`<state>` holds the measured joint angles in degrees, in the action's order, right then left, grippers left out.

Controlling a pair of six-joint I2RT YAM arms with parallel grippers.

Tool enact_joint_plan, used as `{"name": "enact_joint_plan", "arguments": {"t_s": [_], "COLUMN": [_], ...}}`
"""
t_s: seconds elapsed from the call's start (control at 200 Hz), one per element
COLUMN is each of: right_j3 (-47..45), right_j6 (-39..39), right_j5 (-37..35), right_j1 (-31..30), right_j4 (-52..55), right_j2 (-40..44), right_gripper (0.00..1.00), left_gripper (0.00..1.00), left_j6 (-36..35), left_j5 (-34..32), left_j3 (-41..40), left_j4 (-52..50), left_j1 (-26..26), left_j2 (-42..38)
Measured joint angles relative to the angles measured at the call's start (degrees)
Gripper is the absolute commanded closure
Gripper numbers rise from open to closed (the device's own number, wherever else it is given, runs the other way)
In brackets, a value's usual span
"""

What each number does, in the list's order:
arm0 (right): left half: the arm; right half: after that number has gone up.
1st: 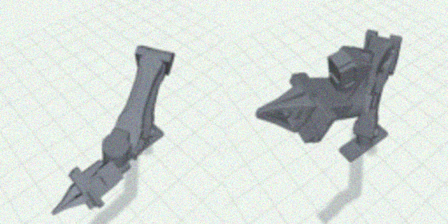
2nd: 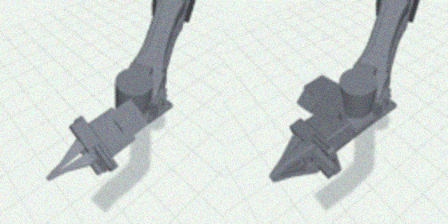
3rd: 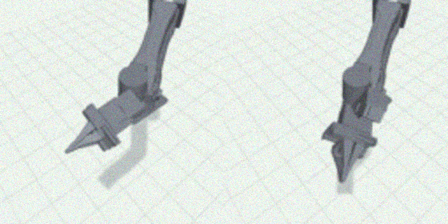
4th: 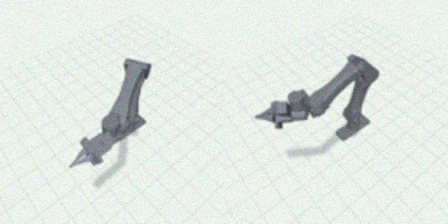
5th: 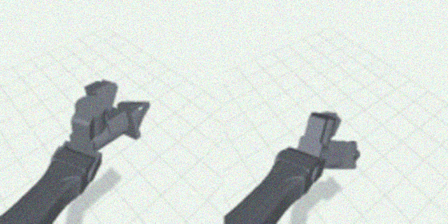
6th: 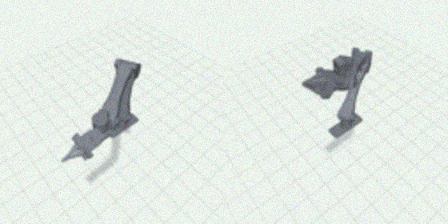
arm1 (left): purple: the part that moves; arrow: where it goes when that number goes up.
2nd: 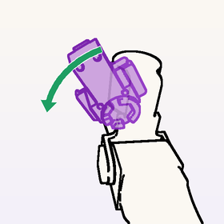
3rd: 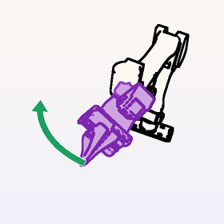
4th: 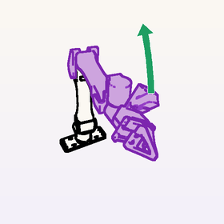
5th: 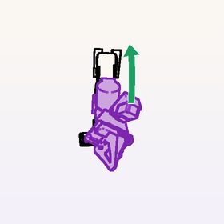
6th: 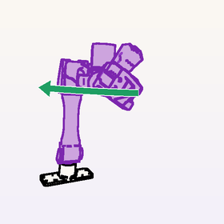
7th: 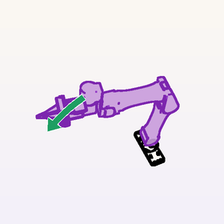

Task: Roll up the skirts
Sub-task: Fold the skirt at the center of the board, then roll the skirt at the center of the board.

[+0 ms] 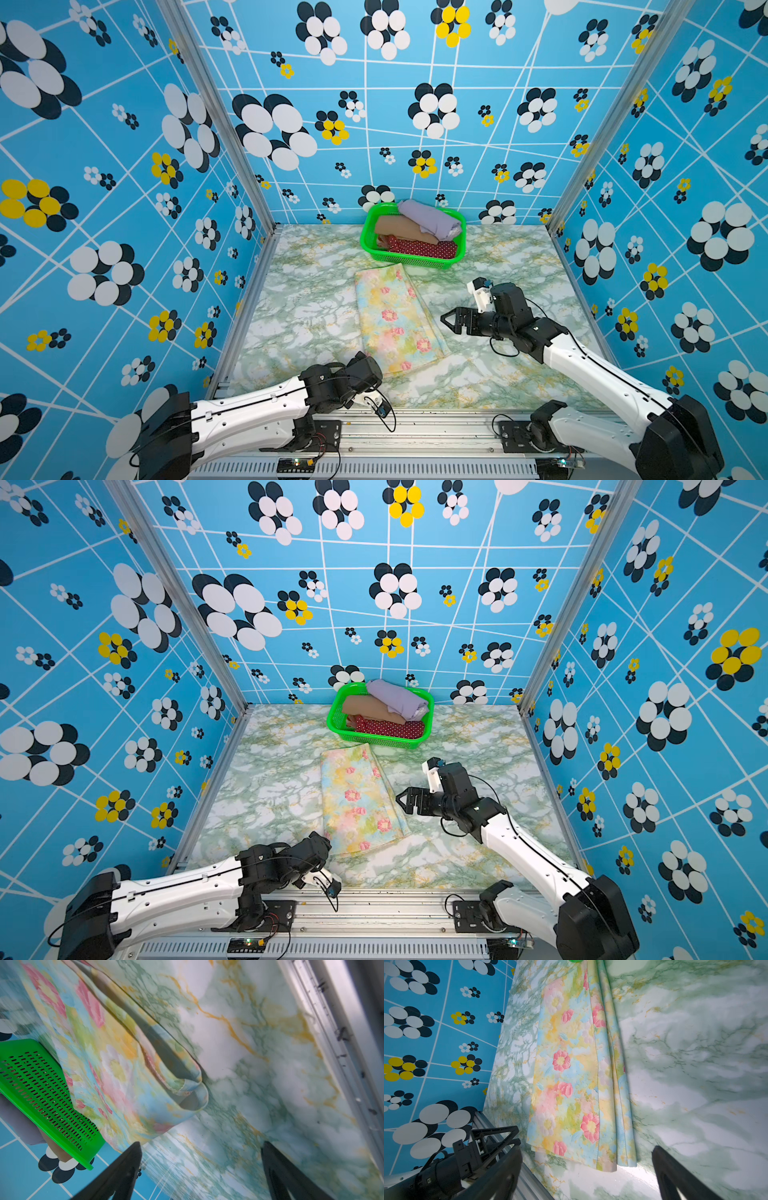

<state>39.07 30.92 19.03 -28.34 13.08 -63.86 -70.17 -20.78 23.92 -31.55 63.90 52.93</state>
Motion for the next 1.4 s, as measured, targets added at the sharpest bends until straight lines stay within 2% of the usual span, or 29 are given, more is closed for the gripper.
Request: {"name": "enact_joint_plan", "arguments": {"t_s": [0.075,0.28,0.465,0.665,0.735,0.765,0.805,0.889,0.989,1.164,1.289,1.399], "right_j3": [-0.5,-0.5,-1.7,-2.8,-3.1,-3.3,-3.5,-4.3,-5.1,-8.3,-11.0,-13.0], "right_j6": [0.2,0.9,1.2,1.3,1.3,1.3,1.3,1.3,1.3,1.7,3.2,4.5], "right_j5": [-0.1,-0.1,-0.1,-0.1,-0.2,-0.3,-0.5,-1.0,-1.6,-2.1,-2.4,-2.5], "right_j1": [0.0,0.0,0.0,0.0,0.0,0.1,0.2,1.2,4.2,13.5,18.9,20.8], "right_j4": [-0.1,-0.3,-1.2,-1.6,-1.5,-1.5,-1.5,-0.8,0.8,3.5,4.8,4.8], "right_j2": [-0.1,-0.1,0.3,2.8,4.5,5.2,6.4,9.0,12.1,19.1,23.0,24.3], "right_gripper": [0.01,0.01,0.01,0.01,0.01,0.01,0.01,0.01,0.01,0.01,0.01,0.01], "left_gripper": [0.2,0.24,0.33,0.37,0.48,0.55,0.7,0.87,0.95,0.97,0.98,0.98], "left_j6": [-0.9,-3.1,-4.6,-4.9,-4.6,-4.1,-3.9,-1.8,0.3,6.1,14.3,22.8], "left_j5": [-0.1,-0.8,-1.6,-2.9,-3.3,-3.5,-4.2,-5.3,-5.4,-2.6,1.6,4.1], "left_j3": [-0.1,-0.3,-0.2,2.4,4.3,5.2,6.4,9.3,11.5,16.6,21.1,22.0], "left_j4": [2.3,8.5,13.3,21.7,25.5,27.2,29.7,34.0,37.8,38.4,38.6,41.0], "left_j1": [0.0,-0.5,-2.3,-2.7,-2.5,-2.2,-1.7,-0.2,1.7,5.7,7.9,7.8], "left_j2": [2.0,6.8,10.6,19.2,23.6,25.8,28.9,35.1,39.4,43.5,45.3,45.3]}}
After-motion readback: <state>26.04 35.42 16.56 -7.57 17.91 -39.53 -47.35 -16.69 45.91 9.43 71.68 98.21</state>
